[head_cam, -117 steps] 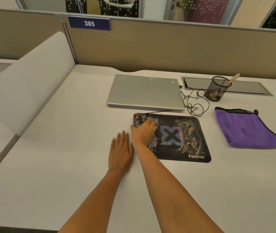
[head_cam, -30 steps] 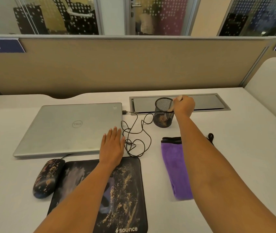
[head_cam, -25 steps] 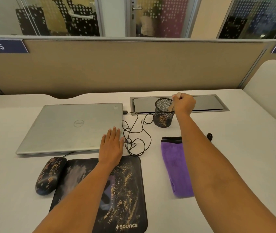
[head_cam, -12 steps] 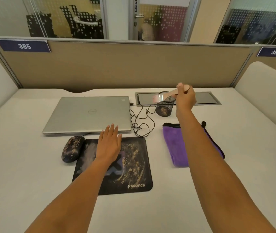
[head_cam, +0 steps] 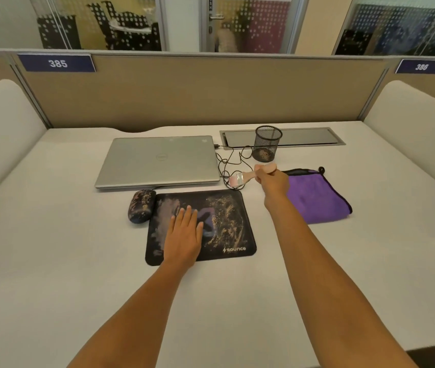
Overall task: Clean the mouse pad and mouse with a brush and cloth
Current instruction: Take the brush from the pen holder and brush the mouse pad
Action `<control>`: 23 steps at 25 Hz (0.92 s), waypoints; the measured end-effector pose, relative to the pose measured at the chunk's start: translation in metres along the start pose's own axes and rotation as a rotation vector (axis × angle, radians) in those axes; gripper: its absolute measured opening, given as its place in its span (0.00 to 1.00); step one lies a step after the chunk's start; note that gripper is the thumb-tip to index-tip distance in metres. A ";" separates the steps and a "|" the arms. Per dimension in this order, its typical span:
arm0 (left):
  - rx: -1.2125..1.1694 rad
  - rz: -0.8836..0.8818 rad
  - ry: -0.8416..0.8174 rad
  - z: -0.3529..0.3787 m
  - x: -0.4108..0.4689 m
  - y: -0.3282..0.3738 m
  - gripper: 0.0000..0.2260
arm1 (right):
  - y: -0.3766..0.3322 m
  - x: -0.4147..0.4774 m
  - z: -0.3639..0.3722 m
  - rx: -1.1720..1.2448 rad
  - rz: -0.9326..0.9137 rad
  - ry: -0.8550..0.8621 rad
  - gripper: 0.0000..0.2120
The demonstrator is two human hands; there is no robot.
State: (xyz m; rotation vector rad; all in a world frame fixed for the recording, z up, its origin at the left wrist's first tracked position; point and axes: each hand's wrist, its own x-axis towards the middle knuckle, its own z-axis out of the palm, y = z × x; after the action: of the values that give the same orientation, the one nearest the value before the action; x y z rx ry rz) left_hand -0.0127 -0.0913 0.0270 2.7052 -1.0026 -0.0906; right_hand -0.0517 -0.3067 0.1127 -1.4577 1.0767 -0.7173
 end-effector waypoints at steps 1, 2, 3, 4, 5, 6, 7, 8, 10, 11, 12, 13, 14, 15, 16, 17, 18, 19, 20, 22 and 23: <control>-0.013 0.006 -0.003 0.002 -0.007 0.001 0.26 | 0.003 -0.004 0.000 -0.040 -0.025 0.007 0.13; -0.021 0.012 -0.007 0.004 -0.014 0.002 0.28 | 0.003 -0.010 -0.001 -0.098 -0.061 0.004 0.13; -0.021 0.015 -0.008 0.006 -0.019 0.003 0.30 | 0.002 -0.016 -0.002 -0.168 -0.108 -0.009 0.12; -0.019 0.016 -0.006 0.009 -0.023 0.003 0.32 | 0.000 -0.020 -0.003 -0.226 -0.161 -0.026 0.11; -0.019 0.017 -0.001 0.011 -0.026 0.004 0.34 | 0.000 -0.022 -0.004 -0.263 -0.211 -0.047 0.10; -0.017 0.017 0.001 0.012 -0.027 0.005 0.37 | -0.001 -0.023 -0.004 -0.294 -0.251 -0.070 0.10; -0.013 0.016 0.002 0.014 -0.028 0.007 0.38 | -0.001 -0.023 -0.004 -0.330 -0.293 -0.093 0.09; -0.011 0.015 0.004 0.015 -0.028 0.009 0.39 | -0.002 -0.023 -0.003 -0.372 -0.330 -0.120 0.09; -0.014 0.010 0.011 0.018 -0.029 0.013 0.38 | -0.001 -0.022 -0.002 -0.441 -0.381 -0.180 0.09; -0.011 0.011 0.013 0.020 -0.030 0.015 0.38 | -0.001 -0.021 -0.002 -0.468 -0.409 -0.211 0.09; -0.014 0.008 0.013 0.022 -0.031 0.017 0.39 | -0.002 -0.021 -0.002 -0.487 -0.438 -0.239 0.08; -0.020 0.001 0.019 0.025 -0.032 0.019 0.41 | -0.002 -0.020 -0.001 -0.497 -0.469 -0.261 0.09; -0.022 -0.007 0.026 0.027 -0.033 0.020 0.43 | -0.003 -0.019 0.000 -0.507 -0.496 -0.277 0.09; -0.018 -0.016 0.030 0.030 -0.034 0.020 0.45 | -0.003 -0.017 0.001 -0.519 -0.517 -0.291 0.09; -0.018 -0.024 0.033 0.031 -0.035 0.020 0.46 | -0.003 -0.014 0.004 -0.540 -0.529 -0.307 0.09; -0.023 -0.031 0.035 0.032 -0.035 0.020 0.46 | -0.002 -0.012 0.006 -0.569 -0.539 -0.326 0.09; -0.028 -0.038 0.036 0.033 -0.035 0.020 0.45 | -0.001 -0.010 0.008 -0.605 -0.542 -0.353 0.09; -0.030 -0.042 0.033 0.032 -0.035 0.021 0.43 | 0.000 -0.009 0.009 -0.639 -0.539 -0.385 0.09; -0.029 -0.045 0.029 0.032 -0.036 0.021 0.41 | 0.000 -0.009 0.009 -0.669 -0.538 -0.419 0.09; -0.028 -0.045 0.029 0.031 -0.036 0.021 0.39 | -0.003 -0.007 0.006 -0.759 -0.556 -0.508 0.10; -0.030 -0.047 0.026 0.031 -0.036 0.022 0.38 | -0.008 -0.006 0.004 -0.822 -0.570 -0.562 0.10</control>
State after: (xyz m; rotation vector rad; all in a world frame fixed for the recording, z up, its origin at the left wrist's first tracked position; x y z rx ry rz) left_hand -0.0584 -0.0903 0.0019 2.6960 -0.9235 -0.0791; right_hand -0.0491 -0.2998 0.1203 -2.5390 0.5008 -0.1751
